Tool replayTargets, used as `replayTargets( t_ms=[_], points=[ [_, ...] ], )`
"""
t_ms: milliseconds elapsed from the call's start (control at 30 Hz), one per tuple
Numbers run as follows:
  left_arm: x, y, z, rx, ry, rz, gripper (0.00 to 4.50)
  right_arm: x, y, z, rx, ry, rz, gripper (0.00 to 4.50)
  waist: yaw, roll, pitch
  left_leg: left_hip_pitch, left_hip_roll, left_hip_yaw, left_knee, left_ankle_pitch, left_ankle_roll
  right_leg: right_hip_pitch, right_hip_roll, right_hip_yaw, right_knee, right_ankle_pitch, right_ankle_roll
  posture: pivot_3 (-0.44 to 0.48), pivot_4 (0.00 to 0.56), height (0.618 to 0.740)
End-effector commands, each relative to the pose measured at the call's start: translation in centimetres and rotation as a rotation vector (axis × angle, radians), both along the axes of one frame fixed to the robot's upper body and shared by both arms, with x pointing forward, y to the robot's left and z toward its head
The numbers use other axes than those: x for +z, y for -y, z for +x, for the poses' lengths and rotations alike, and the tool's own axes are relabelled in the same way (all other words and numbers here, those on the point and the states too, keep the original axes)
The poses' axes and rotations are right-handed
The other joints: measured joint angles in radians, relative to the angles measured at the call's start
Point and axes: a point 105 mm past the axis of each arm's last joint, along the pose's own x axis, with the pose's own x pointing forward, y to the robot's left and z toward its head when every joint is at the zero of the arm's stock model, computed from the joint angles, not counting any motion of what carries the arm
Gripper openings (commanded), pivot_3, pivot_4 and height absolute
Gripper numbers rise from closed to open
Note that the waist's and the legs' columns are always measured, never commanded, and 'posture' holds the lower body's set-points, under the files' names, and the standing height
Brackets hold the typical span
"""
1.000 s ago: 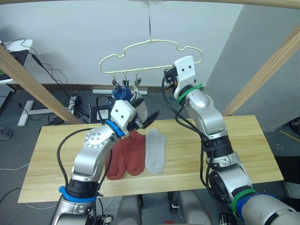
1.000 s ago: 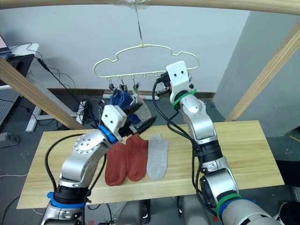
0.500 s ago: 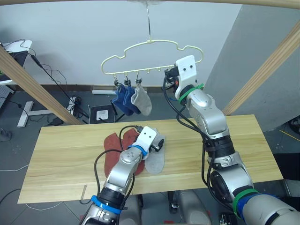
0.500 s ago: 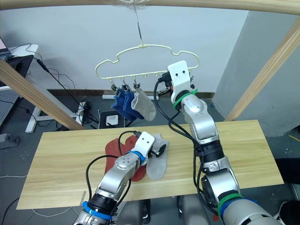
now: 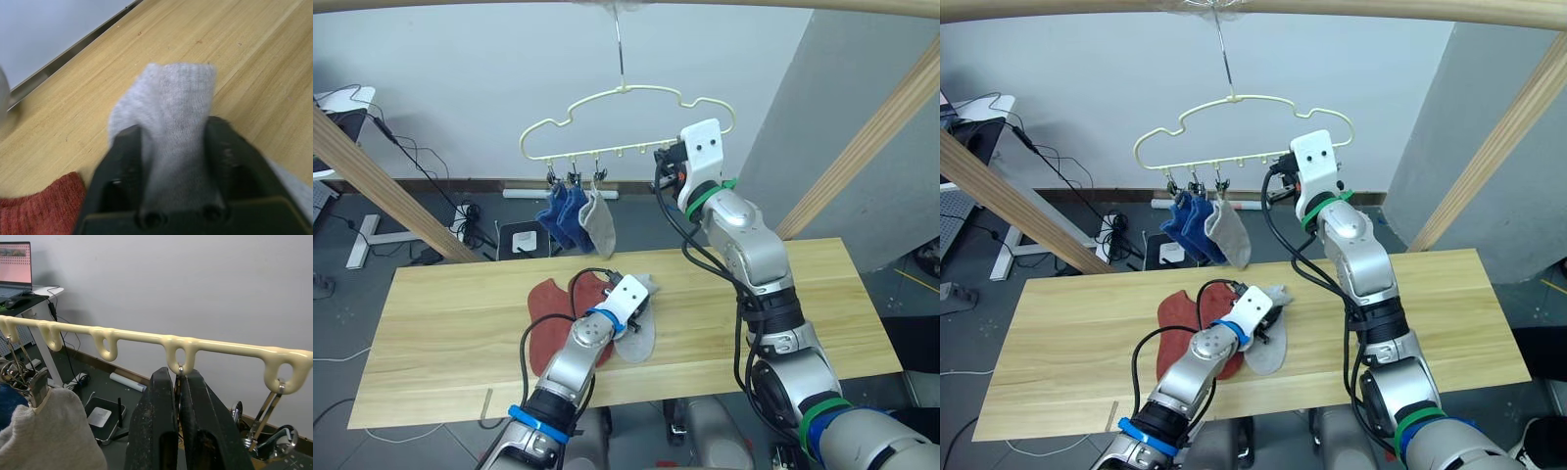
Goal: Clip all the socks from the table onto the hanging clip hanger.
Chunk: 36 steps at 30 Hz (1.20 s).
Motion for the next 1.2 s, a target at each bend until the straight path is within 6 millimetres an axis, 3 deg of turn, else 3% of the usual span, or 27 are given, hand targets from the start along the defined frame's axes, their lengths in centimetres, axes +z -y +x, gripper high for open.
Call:
replayTargets(
  t_ms=[33,133,400,600,800,1200],
  points=[
    [-0.9,-0.3,-0.5,0.025,-0.032,-0.034,0.86,1.2,-0.1,-0.6,0.013,0.039,0.027,0.0,0.0,0.0,0.0,0.0,0.0,0.0,0.0,0.0,0.0,0.0,0.0,0.0,0.0,0.0,0.0,-0.19,0.287,0.74],
    [0.0,-0.2,-0.1,0.047,-0.009,-0.113,0.01,1.2,-0.1,-0.6,0.011,0.038,0.028,0.0,0.0,0.0,0.0,0.0,0.0,0.0,0.0,0.0,0.0,0.0,0.0,0.0,0.0,0.0,0.0,-0.19,0.287,0.74],
    [8.1,2.4,2.0,-0.007,0.256,-0.397,0.01,1.5,-0.1,-0.7,0.014,0.04,0.034,0.0,0.0,0.0,0.0,-0.001,0.0,0.0,0.0,0.0,0.0,0.0,0.0,0.0,-0.001,0.0,0.0,-0.195,0.291,0.74],
    [11.3,3.1,3.5,-0.029,0.407,-0.399,0.01,1.6,0.0,-0.8,0.019,0.037,0.035,0.0,-0.001,0.0,0.0,-0.001,0.0,0.0,-0.001,0.0,0.0,0.0,0.0,0.0,-0.002,0.0,0.0,-0.2,0.292,0.74],
    [13.3,3.8,4.6,-0.001,0.463,-0.447,0.01,1.6,-0.2,-0.9,0.026,0.03,0.036,0.0,-0.001,0.0,0.0,-0.001,0.0,0.0,-0.001,0.0,0.001,0.0,0.0,0.0,-0.003,0.0,0.0,-0.202,0.292,0.74],
    [16.0,4.2,5.0,0.009,0.527,-0.505,0.01,1.1,-0.4,-1.0,0.034,0.007,0.026,0.0,-0.002,0.0,0.0,-0.002,0.0,0.0,-0.001,-0.001,0.001,0.0,0.0,0.0,-0.003,0.0,0.001,-0.196,0.293,0.74]
  ],
)
